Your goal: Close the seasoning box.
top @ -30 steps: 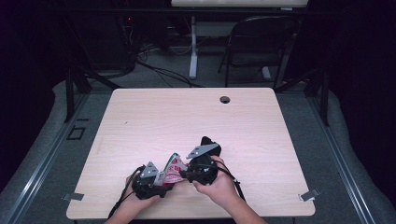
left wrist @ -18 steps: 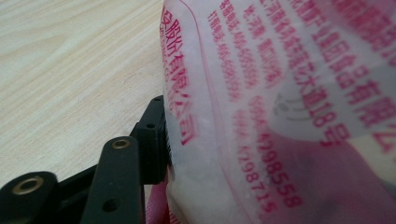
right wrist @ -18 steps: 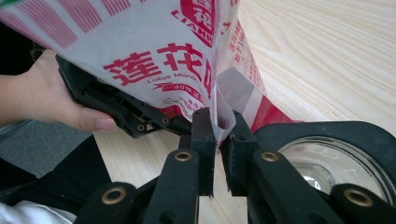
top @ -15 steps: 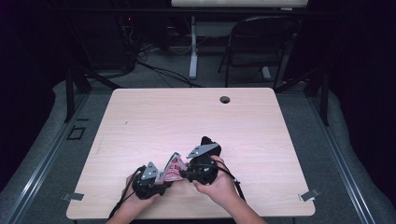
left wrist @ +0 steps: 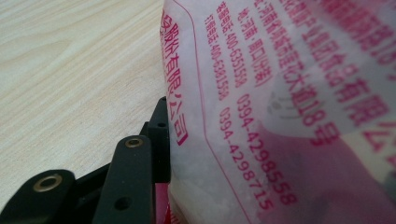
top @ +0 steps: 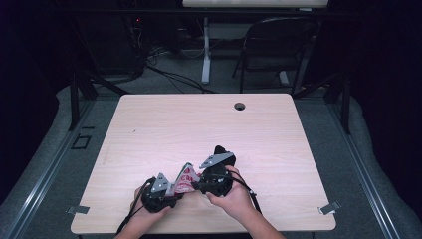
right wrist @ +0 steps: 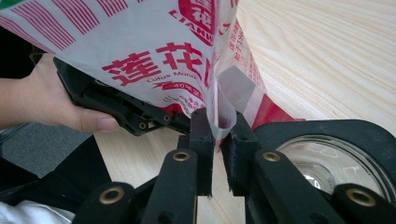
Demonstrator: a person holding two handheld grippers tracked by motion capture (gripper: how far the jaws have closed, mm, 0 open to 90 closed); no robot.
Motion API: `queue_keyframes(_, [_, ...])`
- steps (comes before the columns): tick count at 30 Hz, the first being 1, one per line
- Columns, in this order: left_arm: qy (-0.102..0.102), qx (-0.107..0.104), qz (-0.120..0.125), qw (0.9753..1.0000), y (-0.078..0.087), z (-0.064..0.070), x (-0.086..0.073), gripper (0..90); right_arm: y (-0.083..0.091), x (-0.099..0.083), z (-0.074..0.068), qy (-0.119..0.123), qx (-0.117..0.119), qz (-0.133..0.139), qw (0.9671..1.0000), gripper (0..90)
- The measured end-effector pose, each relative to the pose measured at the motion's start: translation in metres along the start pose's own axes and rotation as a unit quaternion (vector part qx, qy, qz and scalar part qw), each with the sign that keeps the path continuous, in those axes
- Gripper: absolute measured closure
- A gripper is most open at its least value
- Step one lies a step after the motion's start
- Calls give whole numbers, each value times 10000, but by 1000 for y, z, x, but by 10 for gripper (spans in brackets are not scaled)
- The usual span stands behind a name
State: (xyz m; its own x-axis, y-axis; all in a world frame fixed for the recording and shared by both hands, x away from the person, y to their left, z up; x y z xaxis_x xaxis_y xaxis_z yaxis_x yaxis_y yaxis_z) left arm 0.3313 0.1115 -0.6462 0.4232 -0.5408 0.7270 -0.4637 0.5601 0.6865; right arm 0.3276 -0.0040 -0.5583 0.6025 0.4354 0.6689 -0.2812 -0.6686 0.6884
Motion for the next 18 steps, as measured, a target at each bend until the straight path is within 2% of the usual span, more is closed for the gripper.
queue_keyframes(7, [-1,22,37,10000,-1,0,1,592,0,0,1,-29,1,-10,10000,804])
queue_keyframes(15, [-19,15,39,10000,0,0,1,601,3,0,1,6,-20,-17,10000,728])
queue_keyframes(18, [-16,15,44,10000,0,0,1,603,6,2,1,-43,13,70,10000,714])
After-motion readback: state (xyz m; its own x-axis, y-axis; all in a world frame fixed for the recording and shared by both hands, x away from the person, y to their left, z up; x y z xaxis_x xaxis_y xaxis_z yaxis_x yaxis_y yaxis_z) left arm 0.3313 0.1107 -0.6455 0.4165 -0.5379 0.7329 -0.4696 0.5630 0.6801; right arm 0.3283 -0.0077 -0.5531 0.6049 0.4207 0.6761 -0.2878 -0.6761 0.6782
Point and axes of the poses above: each handheld gripper's, and its own axes: y roughly backward along the jaws, x roughly out of its top, z roughly to its right, the point moved 9 cm from there along -y, roughly forward along the jaws, and after that the axes turned 4 degrees about -y, right-handed, at the moved point
